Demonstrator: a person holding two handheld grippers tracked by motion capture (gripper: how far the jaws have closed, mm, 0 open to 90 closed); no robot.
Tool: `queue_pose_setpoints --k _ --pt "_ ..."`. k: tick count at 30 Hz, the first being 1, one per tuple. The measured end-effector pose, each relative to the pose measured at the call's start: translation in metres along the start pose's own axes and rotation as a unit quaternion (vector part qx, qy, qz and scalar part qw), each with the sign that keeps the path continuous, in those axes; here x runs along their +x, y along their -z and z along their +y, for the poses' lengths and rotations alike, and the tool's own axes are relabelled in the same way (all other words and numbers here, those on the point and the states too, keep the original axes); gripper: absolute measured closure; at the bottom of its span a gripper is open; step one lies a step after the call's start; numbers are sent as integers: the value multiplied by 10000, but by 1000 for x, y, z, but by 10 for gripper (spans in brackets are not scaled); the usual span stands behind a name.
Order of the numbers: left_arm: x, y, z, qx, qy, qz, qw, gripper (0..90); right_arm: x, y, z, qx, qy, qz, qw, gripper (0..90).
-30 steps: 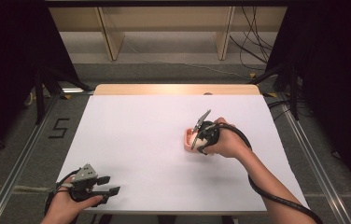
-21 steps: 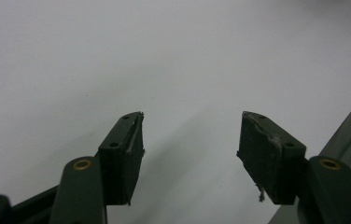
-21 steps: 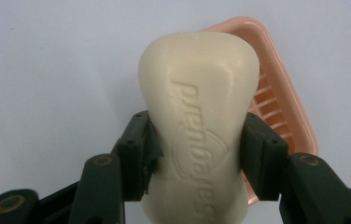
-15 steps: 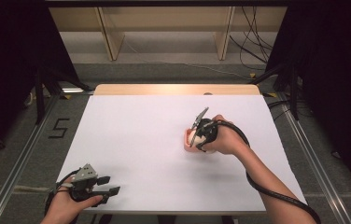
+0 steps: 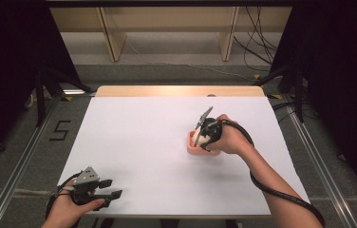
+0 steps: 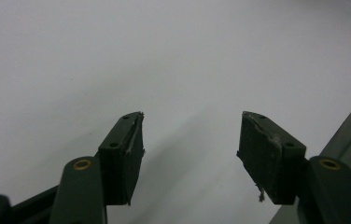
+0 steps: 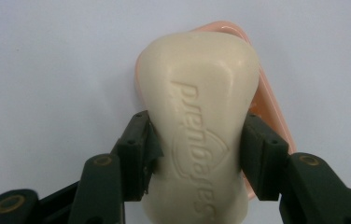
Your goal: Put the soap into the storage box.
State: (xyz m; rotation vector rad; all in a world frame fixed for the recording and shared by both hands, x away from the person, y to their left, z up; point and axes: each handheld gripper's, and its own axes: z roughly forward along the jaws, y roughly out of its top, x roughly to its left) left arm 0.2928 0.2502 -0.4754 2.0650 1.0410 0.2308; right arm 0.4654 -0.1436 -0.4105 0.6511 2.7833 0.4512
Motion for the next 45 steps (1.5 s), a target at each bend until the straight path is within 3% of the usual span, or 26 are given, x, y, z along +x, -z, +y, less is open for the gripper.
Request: queue_pose_setpoints --k 7,10,31,33,37,38,43,45 --pt "1 1 0 13 -79 18 10000 396 -5 -4 1 19 65 -28 10000 505" --pt "0 -1 0 -98 46 -42 9999 396 -6 -7 1 53 33 -45 10000 505" --pt "0 0 0 -80 47 -7 10000 396 -20 -16 2 141 271 -78 9995 505" --pt "2 1 0 -16 -29 -18 10000 396 -21 -16 2 139 238 -104 9996 505" --pt "1 0 0 -71 48 -38 10000 396 -22 -18 2 144 265 -65 9995 505" --pt "2 1 0 -2 -30 -35 10000 396 -22 -18 2 141 257 -73 9995 505" --pt "1 0 0 -67 46 -37 10000 396 -24 -20 4 108 273 -75 9995 505" --pt "2 1 0 -4 -30 -35 10000 395 -24 -21 4 116 331 -61 9994 505"
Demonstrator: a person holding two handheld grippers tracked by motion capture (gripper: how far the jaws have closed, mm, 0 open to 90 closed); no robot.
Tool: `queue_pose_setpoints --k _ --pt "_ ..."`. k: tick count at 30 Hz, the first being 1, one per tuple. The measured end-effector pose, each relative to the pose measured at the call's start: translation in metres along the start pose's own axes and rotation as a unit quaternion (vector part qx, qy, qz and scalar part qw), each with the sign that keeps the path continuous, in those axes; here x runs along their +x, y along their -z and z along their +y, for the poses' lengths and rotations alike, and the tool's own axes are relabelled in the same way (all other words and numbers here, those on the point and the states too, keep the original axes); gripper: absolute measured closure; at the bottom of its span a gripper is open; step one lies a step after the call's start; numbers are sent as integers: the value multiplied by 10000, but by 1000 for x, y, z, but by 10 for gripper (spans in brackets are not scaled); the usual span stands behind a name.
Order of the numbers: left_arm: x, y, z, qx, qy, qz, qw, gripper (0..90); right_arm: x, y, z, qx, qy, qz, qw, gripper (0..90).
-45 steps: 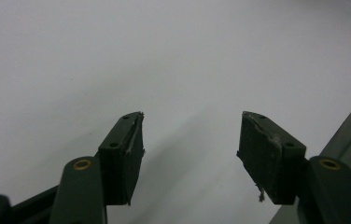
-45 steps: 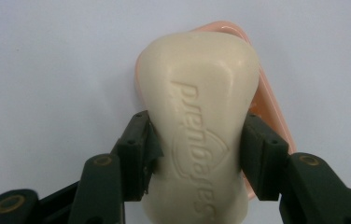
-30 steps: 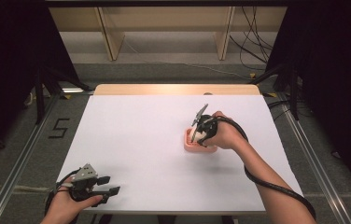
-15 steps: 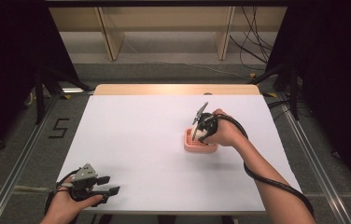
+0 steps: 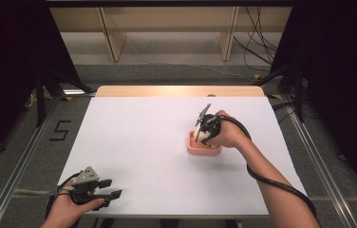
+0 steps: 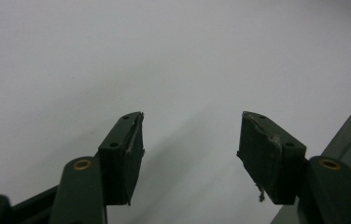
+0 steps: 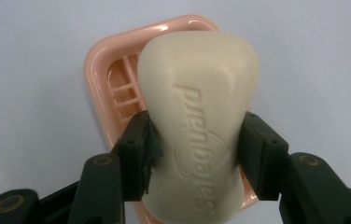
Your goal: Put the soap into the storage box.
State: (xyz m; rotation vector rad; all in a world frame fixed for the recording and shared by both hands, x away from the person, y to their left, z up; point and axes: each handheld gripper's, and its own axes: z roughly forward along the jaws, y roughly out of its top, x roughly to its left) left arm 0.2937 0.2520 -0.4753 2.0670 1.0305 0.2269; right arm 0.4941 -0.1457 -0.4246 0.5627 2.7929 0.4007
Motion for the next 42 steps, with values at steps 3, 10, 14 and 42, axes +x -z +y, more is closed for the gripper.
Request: queue_pose_setpoints --k 3,10,14,42 --pt "0 0 0 -7 -1 7 10000 396 0 -3 1 4 -20 -3 10000 505" --pt "0 0 0 -5 3 -6 10000 395 -1 -6 2 53 22 42 10000 505" --pt "0 0 0 -9 6 1 10000 396 -1 -6 2 10 -10 -12 10000 505" --pt "-1 -1 0 -42 44 -8 10000 395 2 -12 4 195 160 117 9996 492"
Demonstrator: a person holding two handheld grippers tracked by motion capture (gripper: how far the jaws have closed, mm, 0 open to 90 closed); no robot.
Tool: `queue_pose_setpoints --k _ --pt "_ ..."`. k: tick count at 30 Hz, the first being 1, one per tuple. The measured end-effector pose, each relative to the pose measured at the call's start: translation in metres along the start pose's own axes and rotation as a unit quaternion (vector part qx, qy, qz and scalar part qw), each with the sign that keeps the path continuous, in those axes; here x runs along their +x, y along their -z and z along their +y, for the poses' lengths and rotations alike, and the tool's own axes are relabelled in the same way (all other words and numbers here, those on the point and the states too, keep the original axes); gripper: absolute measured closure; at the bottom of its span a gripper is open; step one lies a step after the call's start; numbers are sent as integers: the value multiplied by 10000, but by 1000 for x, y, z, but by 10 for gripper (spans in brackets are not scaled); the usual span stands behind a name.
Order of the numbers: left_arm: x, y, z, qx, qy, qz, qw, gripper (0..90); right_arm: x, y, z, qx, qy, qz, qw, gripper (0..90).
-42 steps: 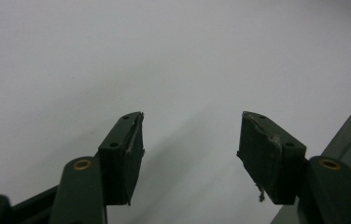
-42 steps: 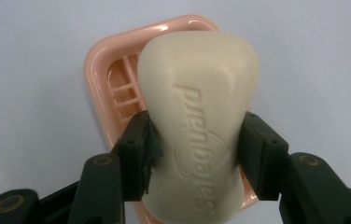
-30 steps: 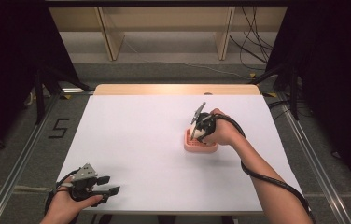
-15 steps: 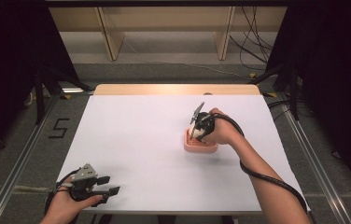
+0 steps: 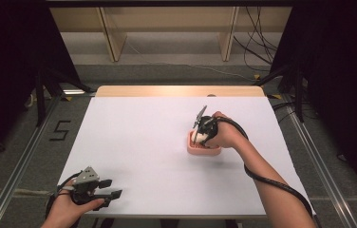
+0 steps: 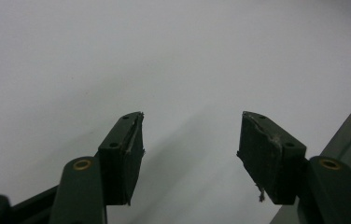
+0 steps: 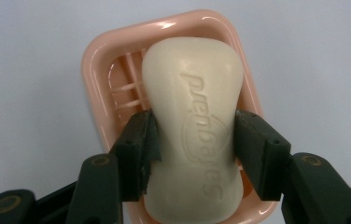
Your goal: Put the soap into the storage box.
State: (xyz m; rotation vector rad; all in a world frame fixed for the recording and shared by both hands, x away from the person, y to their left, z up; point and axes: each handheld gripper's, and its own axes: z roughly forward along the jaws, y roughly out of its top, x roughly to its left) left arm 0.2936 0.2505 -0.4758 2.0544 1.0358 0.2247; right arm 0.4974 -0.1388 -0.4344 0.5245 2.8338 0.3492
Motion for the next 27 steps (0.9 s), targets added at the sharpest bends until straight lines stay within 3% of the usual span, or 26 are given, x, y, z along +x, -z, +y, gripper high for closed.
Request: queue_pose_setpoints --k 8,10,18,21,26,27 --pt "1 1 1 89 -92 2 9999 395 1 0 -1 -64 -97 -49 9999 474" --pt "0 0 0 10 -8 -5 10000 395 1 0 -1 -44 -99 -62 9999 456" --pt "0 -1 0 7 2 -5 10000 395 1 10 -9 -435 -533 -159 9975 381" --pt "0 -2 0 59 16 80 9999 395 7 14 -14 -499 -805 -329 9950 357" --pt "-1 -2 -1 81 7 68 9999 395 14 18 -21 -684 -1009 -312 9920 352" --pt "-1 -2 -1 83 8 61 9999 395 17 19 -22 -704 -1146 -285 9905 352"
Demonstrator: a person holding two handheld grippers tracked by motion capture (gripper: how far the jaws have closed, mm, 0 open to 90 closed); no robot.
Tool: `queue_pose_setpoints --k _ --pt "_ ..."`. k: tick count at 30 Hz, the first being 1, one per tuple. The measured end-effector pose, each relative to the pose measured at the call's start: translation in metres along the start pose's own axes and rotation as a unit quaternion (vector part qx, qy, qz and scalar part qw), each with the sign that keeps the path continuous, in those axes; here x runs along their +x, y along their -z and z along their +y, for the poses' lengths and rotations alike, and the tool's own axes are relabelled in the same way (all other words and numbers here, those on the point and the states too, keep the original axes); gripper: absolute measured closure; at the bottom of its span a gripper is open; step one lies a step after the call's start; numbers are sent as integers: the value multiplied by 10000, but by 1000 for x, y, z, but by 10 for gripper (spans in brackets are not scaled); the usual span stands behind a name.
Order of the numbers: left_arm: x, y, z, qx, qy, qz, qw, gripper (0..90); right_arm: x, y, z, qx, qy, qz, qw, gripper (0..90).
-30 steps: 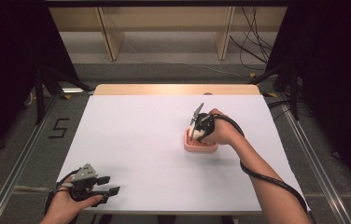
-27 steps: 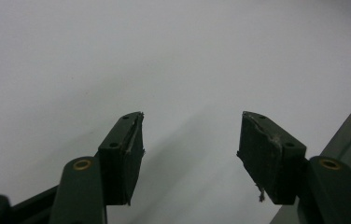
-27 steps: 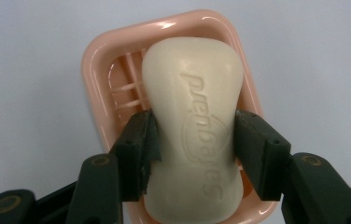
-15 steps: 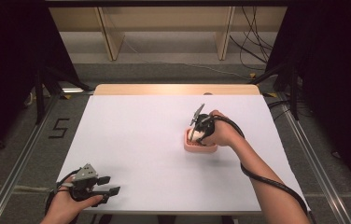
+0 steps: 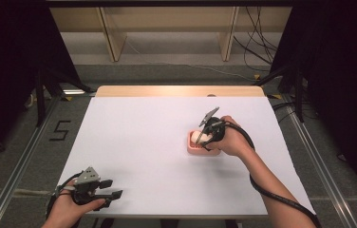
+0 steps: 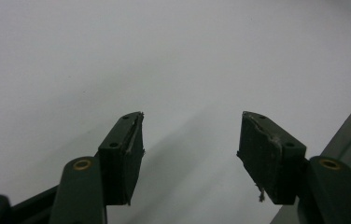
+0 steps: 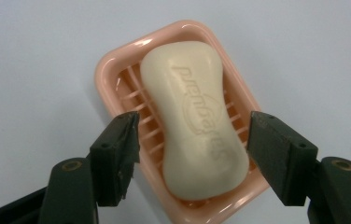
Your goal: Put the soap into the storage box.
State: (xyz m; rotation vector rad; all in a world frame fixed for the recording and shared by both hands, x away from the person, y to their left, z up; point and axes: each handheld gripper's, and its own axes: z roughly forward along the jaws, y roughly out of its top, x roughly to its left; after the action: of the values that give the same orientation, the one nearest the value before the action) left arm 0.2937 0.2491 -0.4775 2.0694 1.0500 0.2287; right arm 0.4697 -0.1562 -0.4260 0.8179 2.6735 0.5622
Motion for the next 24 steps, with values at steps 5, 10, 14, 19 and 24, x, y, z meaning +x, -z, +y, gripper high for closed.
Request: queue_pose_setpoints --k 5,10,14,19,24 --pt "1 1 0 18 -64 -52 10000 395 4 7 -14 -371 -260 -90 9989 348" --pt "1 0 0 -10 -56 -20 10000 395 8 11 -30 -460 -325 -55 9984 348" --pt "1 0 0 1 -11 -46 10000 395 13 14 -45 -484 -338 -60 9982 347" --pt "0 -1 -1 14 4 -35 10000 394 26 16 -67 -821 -557 -159 9949 373" --pt "1 -2 -2 95 23 34 9999 394 39 15 -85 -1128 -602 -132 9917 390"
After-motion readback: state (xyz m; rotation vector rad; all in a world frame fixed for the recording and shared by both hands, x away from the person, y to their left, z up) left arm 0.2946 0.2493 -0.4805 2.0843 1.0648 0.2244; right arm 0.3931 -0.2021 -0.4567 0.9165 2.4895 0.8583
